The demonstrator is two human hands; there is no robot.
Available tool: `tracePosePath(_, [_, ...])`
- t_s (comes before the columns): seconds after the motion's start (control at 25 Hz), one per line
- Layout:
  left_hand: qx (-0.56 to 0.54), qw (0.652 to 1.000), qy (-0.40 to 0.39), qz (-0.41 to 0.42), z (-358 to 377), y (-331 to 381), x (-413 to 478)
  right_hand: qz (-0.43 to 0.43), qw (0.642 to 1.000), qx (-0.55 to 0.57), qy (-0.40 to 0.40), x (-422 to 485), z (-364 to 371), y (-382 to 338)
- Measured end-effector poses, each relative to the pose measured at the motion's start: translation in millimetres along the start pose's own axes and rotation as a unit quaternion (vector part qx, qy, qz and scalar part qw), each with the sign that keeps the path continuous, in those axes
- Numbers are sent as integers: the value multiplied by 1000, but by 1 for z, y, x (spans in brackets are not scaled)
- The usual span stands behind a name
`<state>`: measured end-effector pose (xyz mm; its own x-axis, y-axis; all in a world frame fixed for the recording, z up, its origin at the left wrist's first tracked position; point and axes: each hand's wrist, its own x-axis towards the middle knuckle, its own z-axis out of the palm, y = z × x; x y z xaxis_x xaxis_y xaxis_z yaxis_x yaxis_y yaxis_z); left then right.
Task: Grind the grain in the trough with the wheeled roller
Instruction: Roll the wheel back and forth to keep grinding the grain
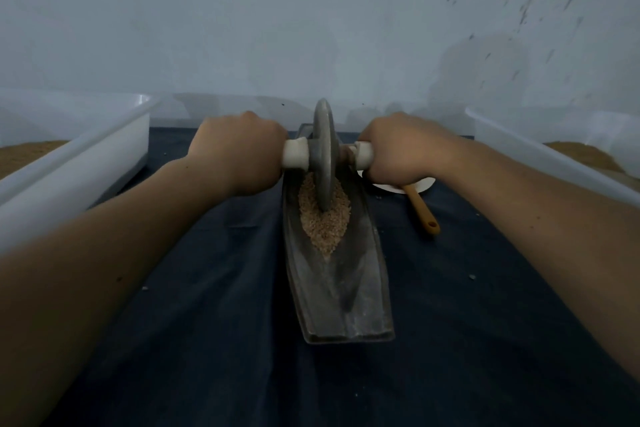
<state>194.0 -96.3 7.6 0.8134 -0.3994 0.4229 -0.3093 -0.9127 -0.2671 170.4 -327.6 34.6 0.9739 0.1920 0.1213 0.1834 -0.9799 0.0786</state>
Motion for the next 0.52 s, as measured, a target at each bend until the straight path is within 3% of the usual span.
tracePosePath(0.24, [48,998,18,24,-4,0,24,20,999,41,19,11,13,10])
tracePosePath(0.52, [19,1000,2,17,2,-4,31,27,998,13,55,13,14,7])
